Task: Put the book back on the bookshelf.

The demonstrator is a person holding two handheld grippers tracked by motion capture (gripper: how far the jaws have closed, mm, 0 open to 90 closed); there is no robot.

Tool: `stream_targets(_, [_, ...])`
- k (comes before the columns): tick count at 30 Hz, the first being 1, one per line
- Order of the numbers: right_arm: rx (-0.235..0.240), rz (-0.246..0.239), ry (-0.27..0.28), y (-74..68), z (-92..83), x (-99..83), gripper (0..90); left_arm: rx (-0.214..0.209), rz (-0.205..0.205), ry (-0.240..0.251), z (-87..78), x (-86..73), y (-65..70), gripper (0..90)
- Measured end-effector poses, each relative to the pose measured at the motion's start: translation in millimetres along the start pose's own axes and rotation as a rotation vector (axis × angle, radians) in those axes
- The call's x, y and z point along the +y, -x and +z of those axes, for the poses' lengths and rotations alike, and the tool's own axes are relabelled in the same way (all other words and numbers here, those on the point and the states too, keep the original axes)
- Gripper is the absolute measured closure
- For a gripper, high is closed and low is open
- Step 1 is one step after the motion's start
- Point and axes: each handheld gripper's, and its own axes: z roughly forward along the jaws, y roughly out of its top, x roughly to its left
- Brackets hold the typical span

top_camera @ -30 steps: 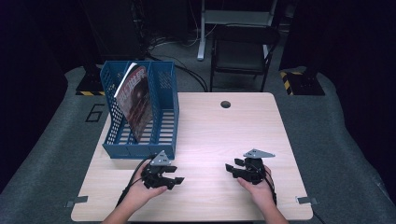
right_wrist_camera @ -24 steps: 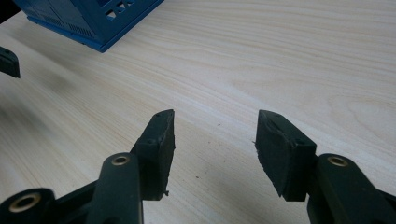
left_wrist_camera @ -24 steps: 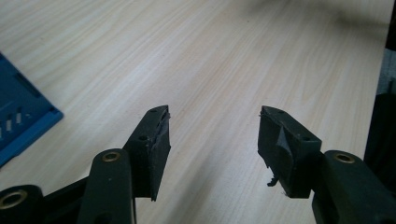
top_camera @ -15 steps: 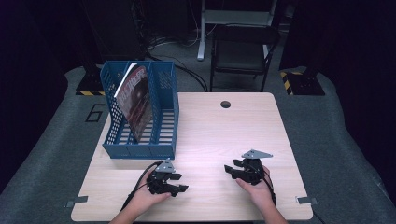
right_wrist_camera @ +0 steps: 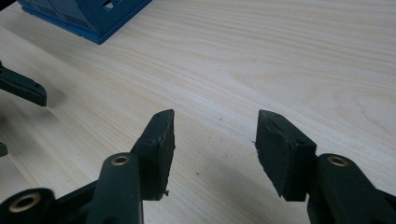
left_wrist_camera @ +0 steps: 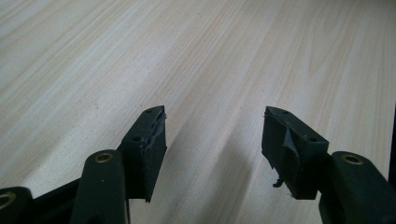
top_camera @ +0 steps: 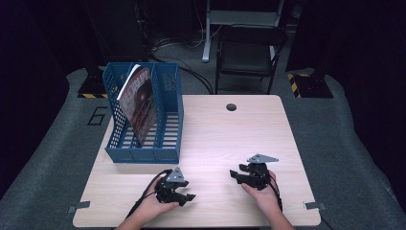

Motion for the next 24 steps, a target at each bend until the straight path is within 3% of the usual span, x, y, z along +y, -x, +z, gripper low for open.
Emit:
stream_targets(7, [-0.007, -0.006, 0.002, 0.3, 1.2, -0.4, 46.9, -0.02, -0.01, -0.02, 0.8, 0.5, 1.5, 39.7])
stream_targets(9, [-0.003, -0.005, 0.001, -0.4, 1.1, -0.3, 46.9, -0.017, 0.009, -0.025, 1.2, 1.1, 2.8, 39.6])
stream_targets(13, [-0.001, -0.01, -0.006, -1.0, 0.8, -1.0, 46.9, -0.014, 0.002, -0.026, 4.1, 1.0, 4.3, 38.6])
stream_targets(24, [-0.012, 0.015, 0.006, 1.9, -4.3, -2.5, 46.9, -0.026, 0.009, -0.035, 7.6, 3.1, 5.8, 37.2])
